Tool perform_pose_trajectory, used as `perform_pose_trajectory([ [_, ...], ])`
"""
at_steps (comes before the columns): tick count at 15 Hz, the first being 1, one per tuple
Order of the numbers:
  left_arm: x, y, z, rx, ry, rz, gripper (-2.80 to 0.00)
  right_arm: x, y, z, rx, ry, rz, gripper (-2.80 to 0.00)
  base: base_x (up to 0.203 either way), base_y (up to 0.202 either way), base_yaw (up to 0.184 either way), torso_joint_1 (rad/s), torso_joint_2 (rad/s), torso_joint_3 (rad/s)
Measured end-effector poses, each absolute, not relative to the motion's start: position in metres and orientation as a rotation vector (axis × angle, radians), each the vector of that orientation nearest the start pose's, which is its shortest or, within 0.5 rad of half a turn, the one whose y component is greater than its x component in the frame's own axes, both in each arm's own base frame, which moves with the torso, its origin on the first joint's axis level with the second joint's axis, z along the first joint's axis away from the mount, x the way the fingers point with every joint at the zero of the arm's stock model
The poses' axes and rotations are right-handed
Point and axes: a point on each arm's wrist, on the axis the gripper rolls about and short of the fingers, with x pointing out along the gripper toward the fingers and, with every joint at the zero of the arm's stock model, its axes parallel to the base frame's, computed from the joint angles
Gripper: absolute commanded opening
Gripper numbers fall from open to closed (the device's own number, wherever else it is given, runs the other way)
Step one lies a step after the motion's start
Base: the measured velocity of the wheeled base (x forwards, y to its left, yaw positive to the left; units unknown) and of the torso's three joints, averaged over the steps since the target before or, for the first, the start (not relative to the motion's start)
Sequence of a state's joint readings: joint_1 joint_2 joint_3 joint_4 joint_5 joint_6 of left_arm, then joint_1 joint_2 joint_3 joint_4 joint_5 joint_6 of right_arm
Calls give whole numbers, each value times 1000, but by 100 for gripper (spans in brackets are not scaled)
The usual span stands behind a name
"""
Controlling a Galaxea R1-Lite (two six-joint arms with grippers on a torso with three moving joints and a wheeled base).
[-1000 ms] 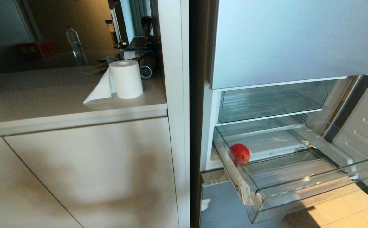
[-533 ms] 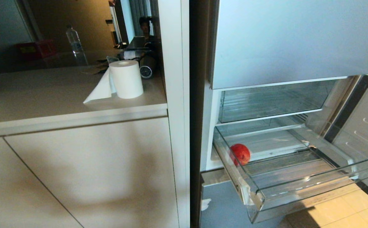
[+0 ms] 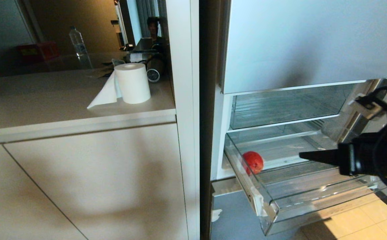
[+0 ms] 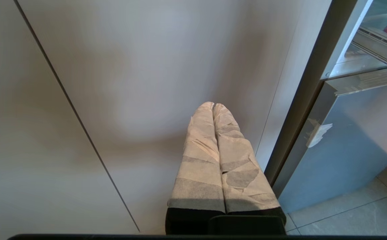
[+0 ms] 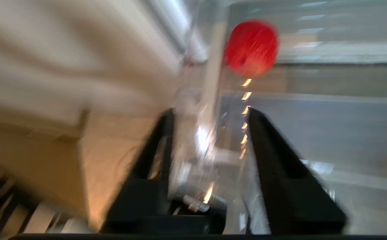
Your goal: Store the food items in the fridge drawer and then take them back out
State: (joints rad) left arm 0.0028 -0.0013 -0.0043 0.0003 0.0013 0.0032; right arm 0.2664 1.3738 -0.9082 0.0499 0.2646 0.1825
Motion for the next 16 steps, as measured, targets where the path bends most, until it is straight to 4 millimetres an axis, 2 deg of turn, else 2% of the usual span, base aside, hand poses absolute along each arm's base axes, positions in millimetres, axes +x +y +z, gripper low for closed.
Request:
perform_pose_trajectory([
  [2,-23,0,77,3,-5,4,-280,237,82,219,141,570,356,0,0,0,0,0,0,0],
  [4,-23,0,77,3,-6,4,-280,253,93,204,102,591,249,0,0,0,0,0,0,0],
  [9,-23,0,77,3,-6,4,-280,283,105,173,159,629,213,0,0,0,0,0,0,0],
  [16,-23,0,77,3,-6,4,-280,321,122,132,215,593,212,0,0,0,0,0,0,0],
])
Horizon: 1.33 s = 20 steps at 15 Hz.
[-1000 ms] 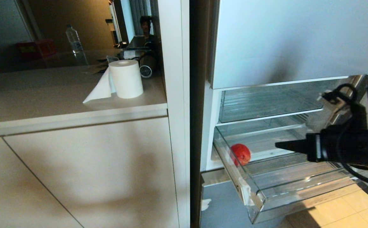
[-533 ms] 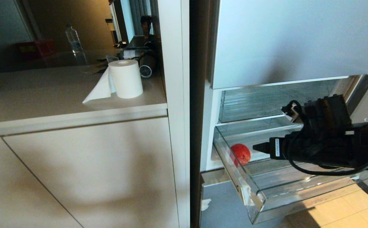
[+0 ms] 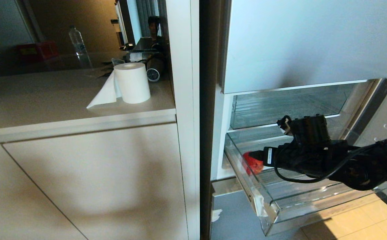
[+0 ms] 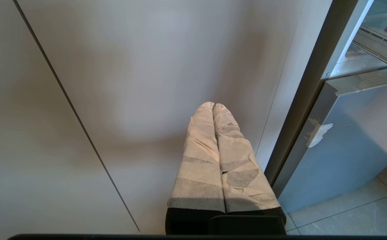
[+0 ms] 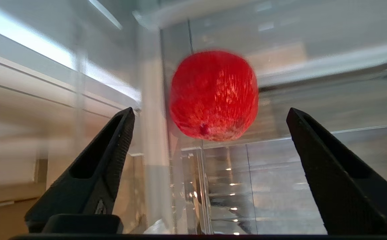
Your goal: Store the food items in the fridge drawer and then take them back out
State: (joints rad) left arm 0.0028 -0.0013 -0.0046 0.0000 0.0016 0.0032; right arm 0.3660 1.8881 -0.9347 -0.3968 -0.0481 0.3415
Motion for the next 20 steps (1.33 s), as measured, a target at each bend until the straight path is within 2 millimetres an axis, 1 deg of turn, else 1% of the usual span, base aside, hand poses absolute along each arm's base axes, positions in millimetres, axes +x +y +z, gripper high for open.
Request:
perform_pose_trajectory([
  [2,-23,0,77,3,-6,4,-280,327,124,122,235,616,197,0,0,0,0,0,0,0],
  [9,-23,0,77,3,-6,4,-280,342,129,101,237,664,179,0,0,0,0,0,0,0],
  [12,-23,0,77,3,-6,4,-280,347,131,95,243,668,175,0,0,0,0,0,0,0],
  [15,-23,0,77,3,-6,4,-280,356,134,90,251,612,159,0,0,0,0,0,0,0],
  [18,-23,0,77,3,-6,4,-280,359,135,81,245,626,149,0,0,0,0,0,0,0],
  [20,-23,0,77,3,-6,4,-280,360,135,80,242,628,149,0,0,0,0,0,0,0],
])
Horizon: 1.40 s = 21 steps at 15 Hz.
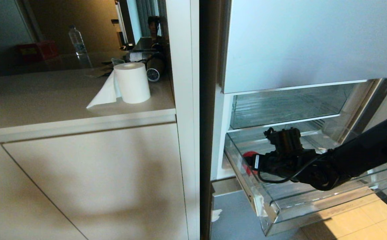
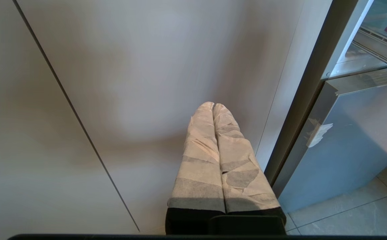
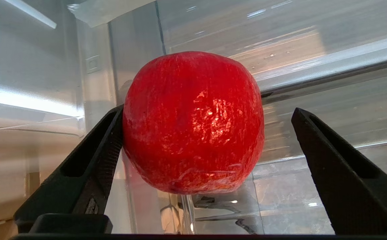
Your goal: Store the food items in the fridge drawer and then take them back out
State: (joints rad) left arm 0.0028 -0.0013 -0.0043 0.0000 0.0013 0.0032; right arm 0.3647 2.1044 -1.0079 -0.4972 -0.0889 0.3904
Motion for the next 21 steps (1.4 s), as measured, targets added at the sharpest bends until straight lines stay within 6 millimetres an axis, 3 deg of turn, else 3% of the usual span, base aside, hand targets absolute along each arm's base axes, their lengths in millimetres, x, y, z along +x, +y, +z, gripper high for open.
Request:
perform_pose_trajectory([
  [1,-23,0,77,3,-6,4,-280,360,135,79,242,628,149,0,0,0,0,0,0,0],
  [2,-23,0,77,3,-6,4,-280,361,136,79,241,629,148,-98,0,0,0,0,0,0],
  [3,-23,0,77,3,-6,4,-280,362,136,78,242,628,148,-280,0,0,0,0,0,0],
  [9,-23,0,77,3,-6,4,-280,367,139,77,251,623,154,-280,0,0,0,0,0,0],
  [12,-23,0,77,3,-6,4,-280,360,137,92,256,597,158,-280,0,0,0,0,0,0],
  [16,-23,0,77,3,-6,4,-280,326,123,138,257,558,166,-280,0,0,0,0,0,0],
  [21,-23,0,77,3,-6,4,-280,264,99,186,275,470,184,-280,0,0,0,0,0,0],
])
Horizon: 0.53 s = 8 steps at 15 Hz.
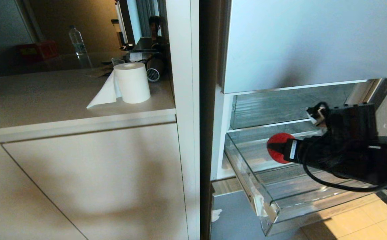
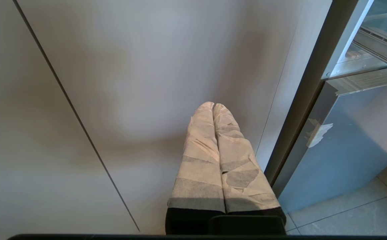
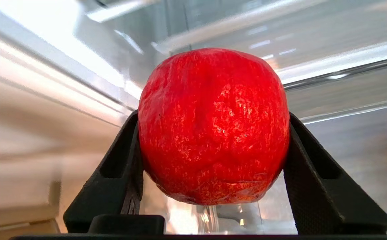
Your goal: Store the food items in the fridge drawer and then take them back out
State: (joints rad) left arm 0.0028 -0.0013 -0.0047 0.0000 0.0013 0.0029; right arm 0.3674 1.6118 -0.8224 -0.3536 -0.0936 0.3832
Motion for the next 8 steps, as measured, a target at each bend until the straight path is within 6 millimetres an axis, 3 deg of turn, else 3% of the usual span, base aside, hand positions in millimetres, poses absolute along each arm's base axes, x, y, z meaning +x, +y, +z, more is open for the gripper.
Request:
perform_pose_trajectory([
  [4,-23,0,77,3,-6,4,-280,202,75,223,309,319,190,-280,0,0,0,0,0,0],
  [8,-23,0,77,3,-6,4,-280,131,45,229,331,180,120,-280,0,0,0,0,0,0],
])
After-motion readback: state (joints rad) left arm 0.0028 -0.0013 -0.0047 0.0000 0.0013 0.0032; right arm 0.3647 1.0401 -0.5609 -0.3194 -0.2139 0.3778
